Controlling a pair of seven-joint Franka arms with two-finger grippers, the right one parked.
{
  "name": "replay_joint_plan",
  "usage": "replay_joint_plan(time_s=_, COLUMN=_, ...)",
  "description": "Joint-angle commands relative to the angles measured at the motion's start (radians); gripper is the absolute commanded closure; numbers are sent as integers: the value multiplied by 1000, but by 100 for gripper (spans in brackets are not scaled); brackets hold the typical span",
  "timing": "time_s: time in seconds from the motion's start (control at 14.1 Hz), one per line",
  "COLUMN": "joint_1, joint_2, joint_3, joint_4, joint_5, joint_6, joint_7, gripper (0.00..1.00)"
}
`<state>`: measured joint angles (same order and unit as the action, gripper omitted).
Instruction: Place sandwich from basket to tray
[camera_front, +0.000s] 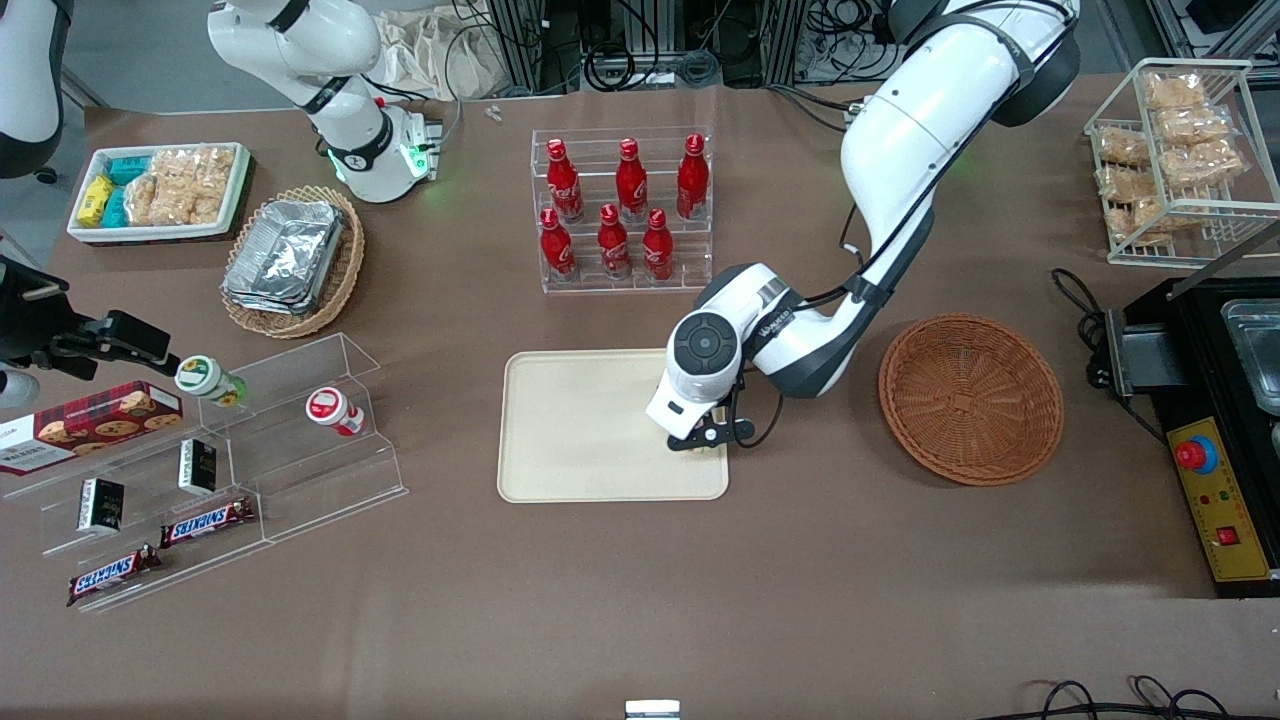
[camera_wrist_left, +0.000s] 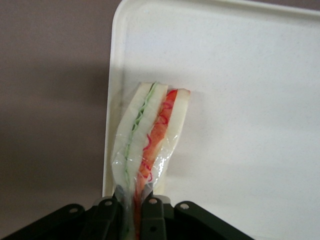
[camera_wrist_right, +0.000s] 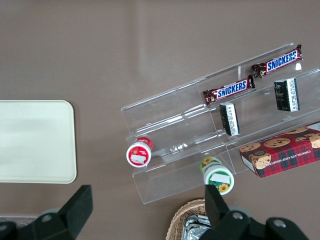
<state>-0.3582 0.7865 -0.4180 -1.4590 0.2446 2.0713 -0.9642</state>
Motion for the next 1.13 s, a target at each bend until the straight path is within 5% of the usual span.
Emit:
replay_joint_plan(time_s=0.0, joint_1=-13, joint_2=39, joint_3=5, joint_4=37, joint_5=22, joint_6=4, joint_7=-27, gripper=38)
replay_joint_plan(time_s=0.07, joint_1=-15, joint_2=40, joint_3=7, joint_4=39, joint_5=25, joint_6=4, joint_7=-24, gripper=1)
replay_joint_plan(time_s=0.78, joint_1=5, joint_2=-79, joint_3=21, joint_4=150, joint_5=22, joint_6=-172, joint_7=-24, gripper=0)
replay_joint_plan(time_s=1.06, joint_1=135, joint_2=-263, joint_3=27, joint_4=109, joint_5=-4, joint_6=-256, joint_7=24, gripper=0)
